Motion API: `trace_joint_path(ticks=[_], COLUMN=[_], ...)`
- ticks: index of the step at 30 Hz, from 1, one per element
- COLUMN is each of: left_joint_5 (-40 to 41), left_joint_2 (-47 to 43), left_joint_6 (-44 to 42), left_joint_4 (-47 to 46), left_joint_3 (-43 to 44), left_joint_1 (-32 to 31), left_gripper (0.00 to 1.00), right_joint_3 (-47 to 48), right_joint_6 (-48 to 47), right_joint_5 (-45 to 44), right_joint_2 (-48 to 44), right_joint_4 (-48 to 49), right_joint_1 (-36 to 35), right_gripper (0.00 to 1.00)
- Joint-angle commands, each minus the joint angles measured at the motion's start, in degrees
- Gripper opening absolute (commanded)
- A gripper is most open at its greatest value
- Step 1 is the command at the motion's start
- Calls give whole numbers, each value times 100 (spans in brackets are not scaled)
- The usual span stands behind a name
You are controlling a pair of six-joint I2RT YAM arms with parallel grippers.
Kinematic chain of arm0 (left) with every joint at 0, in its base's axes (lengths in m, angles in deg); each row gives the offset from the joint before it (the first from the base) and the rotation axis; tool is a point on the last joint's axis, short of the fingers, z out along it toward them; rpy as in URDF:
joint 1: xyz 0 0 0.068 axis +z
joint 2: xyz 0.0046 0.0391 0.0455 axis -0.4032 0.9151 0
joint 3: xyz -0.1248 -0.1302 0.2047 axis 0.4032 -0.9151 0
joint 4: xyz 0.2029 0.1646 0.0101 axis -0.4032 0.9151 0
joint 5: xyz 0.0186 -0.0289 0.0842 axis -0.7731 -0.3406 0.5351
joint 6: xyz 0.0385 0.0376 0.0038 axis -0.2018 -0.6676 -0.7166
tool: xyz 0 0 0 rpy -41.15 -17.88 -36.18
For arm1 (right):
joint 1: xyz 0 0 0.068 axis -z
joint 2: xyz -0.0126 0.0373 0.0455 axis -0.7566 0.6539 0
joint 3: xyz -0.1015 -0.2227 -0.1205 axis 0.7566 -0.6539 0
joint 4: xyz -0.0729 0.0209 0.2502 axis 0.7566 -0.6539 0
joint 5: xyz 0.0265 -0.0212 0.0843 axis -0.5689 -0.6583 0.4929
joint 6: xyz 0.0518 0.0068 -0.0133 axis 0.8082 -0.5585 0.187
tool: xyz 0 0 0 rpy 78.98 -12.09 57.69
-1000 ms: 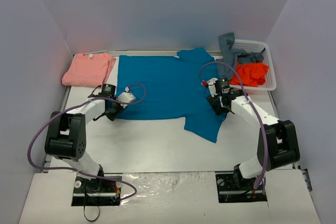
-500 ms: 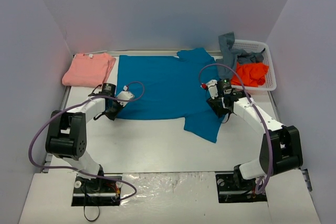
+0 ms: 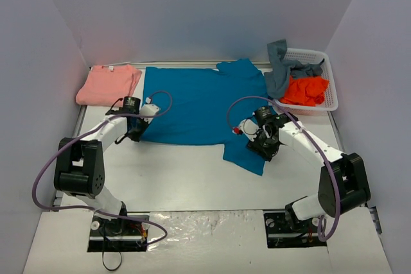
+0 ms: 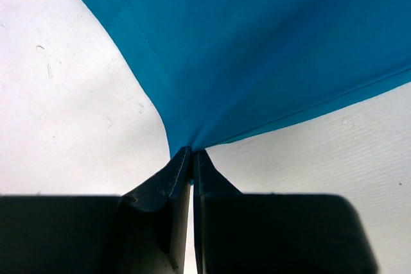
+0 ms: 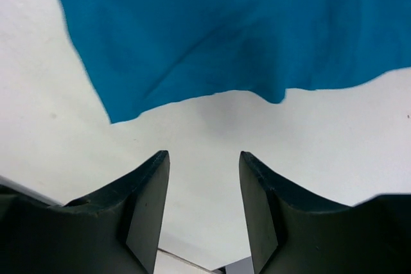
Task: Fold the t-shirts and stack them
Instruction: Grap the side of the flattened tshirt closest away from the robot with both arms
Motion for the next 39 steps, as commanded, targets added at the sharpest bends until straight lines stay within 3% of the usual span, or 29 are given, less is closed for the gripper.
trace_joint_path(ticks=[1, 24, 39], left_joint_5=[149, 273, 246], left_joint_2=[-208, -102, -155], left_joint_6=[184, 193, 193], left_joint_4=[140, 122, 78], left_joint_3=[181, 111, 31], left_joint_1=[63, 81, 90], left_gripper=[2, 2, 2], right_joint_3=[113, -124, -194], right_joint_6=[-326, -546, -177], right_joint_5=[288, 570, 149], right_joint_2=[-44, 1274, 1925], right_joint_4=[-741, -689, -48], right_joint_1=[-393, -1106, -1317], right_gripper=[43, 40, 38])
